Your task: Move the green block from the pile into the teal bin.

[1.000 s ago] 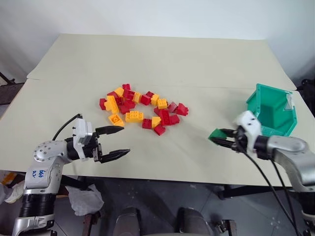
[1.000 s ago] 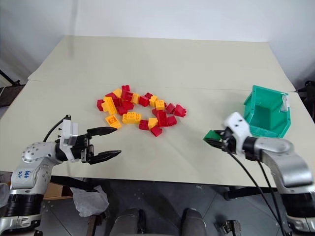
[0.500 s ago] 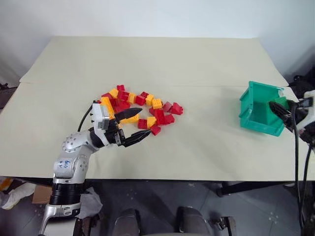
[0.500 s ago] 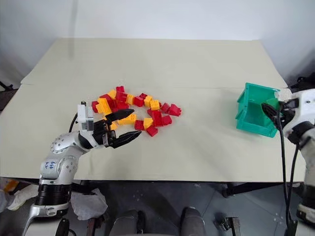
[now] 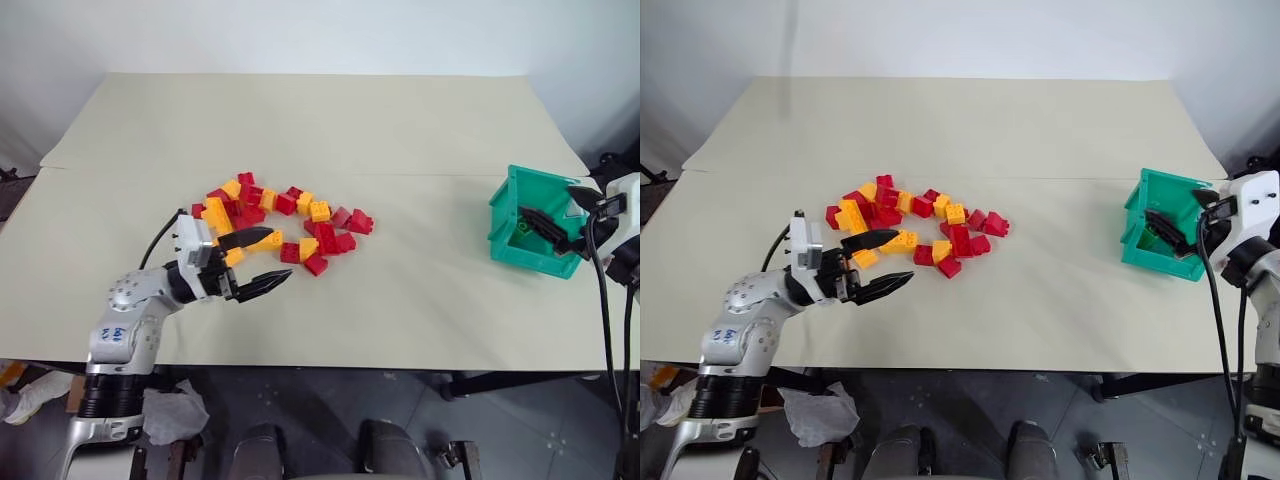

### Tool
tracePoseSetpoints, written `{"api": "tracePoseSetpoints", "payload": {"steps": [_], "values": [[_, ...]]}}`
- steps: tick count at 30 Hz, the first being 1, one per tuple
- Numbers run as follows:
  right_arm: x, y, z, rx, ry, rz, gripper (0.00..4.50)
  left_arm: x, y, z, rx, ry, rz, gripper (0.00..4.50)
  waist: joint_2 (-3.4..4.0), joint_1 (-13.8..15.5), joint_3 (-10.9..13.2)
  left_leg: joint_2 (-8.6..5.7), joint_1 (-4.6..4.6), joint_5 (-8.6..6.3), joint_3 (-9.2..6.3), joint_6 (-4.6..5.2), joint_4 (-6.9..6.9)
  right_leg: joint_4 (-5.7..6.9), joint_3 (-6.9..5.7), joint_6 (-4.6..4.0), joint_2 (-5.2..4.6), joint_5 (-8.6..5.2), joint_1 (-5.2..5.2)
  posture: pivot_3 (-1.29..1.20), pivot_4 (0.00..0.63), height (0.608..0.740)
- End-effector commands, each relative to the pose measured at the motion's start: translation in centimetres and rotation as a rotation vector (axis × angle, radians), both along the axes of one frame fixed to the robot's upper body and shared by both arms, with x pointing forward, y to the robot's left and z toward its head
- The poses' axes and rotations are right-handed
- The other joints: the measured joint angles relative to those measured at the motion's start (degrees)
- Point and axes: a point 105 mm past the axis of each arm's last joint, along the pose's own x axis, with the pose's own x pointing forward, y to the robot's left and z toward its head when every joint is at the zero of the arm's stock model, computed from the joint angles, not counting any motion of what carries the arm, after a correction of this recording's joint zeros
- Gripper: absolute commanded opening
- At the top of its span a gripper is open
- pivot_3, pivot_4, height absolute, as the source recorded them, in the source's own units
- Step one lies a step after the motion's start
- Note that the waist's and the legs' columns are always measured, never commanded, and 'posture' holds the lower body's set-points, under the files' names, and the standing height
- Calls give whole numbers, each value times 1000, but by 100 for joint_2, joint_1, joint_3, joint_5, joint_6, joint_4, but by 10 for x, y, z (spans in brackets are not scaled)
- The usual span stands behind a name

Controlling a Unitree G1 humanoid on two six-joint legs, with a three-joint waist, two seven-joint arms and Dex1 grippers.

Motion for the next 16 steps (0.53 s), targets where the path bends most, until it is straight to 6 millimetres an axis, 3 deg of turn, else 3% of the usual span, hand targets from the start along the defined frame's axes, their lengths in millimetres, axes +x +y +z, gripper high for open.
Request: {"api": "tracePoseSetpoints", "payload": {"steps": [1,4,7,11,16], "values": [[-46,53,9,-58,-87,343,4462,-10,33,-15,120,3,64,4500,-1,5,0,0,-2,0,0,0,7,0,0,0,0,0,1,0,150,740],[-73,76,-17,-135,-57,516,4462,-20,56,-25,179,-2,129,4500,-1,21,0,1,5,0,-2,-1,-14,-1,-2,-1,1,-1,-1,0,150,740],[-89,85,-36,-136,2,619,4462,-29,73,-40,255,34,186,4500,-2,29,0,0,1,-5,-1,1,-2,-8,-1,-1,0,-1,3,0,150,740],[-96,85,-63,-134,78,673,4462,-33,82,-44,271,12,252,4500,-2,24,0,2,8,-6,-3,2,6,-5,-1,-2,0,-1,12,0,150,740],[-94,80,-72,-128,71,658,4462,-37,78,-37,226,-32,283,4500,-2,19,0,3,10,-6,-4,2,7,0,-1,-2,0,-1,12,0,150,740]]}}
